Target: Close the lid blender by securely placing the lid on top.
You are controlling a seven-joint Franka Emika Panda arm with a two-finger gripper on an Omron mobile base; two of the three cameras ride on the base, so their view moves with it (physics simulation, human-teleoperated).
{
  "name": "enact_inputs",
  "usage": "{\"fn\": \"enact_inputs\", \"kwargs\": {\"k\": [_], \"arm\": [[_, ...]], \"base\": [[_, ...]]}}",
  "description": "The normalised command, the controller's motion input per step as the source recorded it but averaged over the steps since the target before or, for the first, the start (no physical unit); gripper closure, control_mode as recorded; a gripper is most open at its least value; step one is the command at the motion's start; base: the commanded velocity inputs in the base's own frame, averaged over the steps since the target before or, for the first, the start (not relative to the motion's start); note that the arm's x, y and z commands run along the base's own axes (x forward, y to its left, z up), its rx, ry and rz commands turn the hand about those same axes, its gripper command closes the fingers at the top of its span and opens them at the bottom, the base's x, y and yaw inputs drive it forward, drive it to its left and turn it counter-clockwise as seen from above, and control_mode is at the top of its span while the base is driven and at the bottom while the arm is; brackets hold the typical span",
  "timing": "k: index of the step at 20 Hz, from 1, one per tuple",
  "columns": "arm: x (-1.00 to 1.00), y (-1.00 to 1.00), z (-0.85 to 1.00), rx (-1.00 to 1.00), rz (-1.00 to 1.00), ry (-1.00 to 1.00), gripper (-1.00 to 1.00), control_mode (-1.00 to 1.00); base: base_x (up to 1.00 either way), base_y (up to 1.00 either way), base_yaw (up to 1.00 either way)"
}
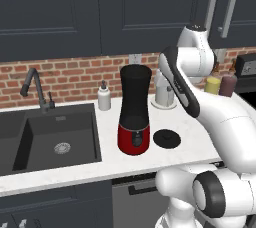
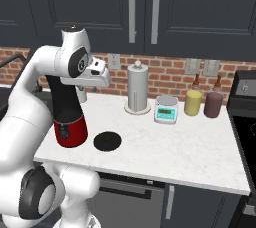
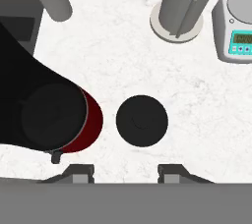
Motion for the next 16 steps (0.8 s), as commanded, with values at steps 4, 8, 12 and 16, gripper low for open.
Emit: {"fn": "enact_inputs", "kwargs": {"k": [4, 8, 12, 16], "arm": [[-0.09, 0.0, 0.0, 0.0, 0.0, -0.05, -1.0, -1.0], [-0.31, -0.12, -0.1, 0.01, 0.0, -0.06, -1.0, -1.0], [-0.31, -0.03, -0.21, 0.0, 0.0, -0.04, -1.0, -1.0], [-0.34, -0.05, -0.35, 0.0, 0.0, -0.03, -1.0, -1.0]], "base": [[0.0, 0.0, 0.0], [0.0, 0.0, 0.0], [0.0, 0.0, 0.0], [0.0, 0.0, 0.0]]}}
